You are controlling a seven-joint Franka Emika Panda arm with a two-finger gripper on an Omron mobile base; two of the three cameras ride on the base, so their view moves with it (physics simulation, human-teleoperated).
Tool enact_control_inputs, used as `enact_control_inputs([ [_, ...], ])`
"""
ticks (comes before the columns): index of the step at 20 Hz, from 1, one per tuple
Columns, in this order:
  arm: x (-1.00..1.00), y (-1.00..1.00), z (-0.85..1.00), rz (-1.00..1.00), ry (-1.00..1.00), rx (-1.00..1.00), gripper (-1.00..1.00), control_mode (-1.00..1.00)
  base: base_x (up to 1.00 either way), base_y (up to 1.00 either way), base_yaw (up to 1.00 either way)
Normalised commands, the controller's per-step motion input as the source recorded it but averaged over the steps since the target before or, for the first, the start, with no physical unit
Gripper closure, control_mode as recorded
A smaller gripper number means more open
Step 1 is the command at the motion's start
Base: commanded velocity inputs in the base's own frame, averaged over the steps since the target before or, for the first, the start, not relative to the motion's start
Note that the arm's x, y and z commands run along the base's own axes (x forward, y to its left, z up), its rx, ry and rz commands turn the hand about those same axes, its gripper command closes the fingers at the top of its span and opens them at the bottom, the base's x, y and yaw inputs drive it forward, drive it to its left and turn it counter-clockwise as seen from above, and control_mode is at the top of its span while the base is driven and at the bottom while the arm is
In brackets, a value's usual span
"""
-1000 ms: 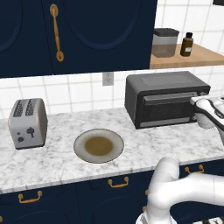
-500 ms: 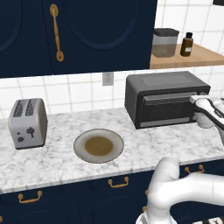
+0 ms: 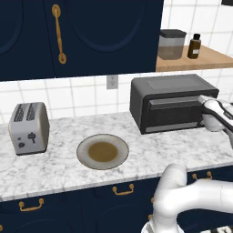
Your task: Pick up the kebab skewer and baguette bread, and place them inside the toaster oven. Close the toaster oven door and start by setting the timer.
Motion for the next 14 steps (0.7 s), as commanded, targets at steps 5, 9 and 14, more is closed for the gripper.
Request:
enact_control_inputs([
  [5, 0.0, 0.11, 0.0, 0.0, -0.01, 0.24, 1.0, -1.0, 0.0, 0.0, 0.0],
  [9, 0.0, 0.22, 0.0, 0.0, -0.02, 0.28, 1.0, -1.0, 0.0, 0.0, 0.0],
  [14, 0.04, 0.17, 0.0, 0.0, -0.02, 0.27, 1.0, -1.0, 0.0, 0.0, 0.0],
])
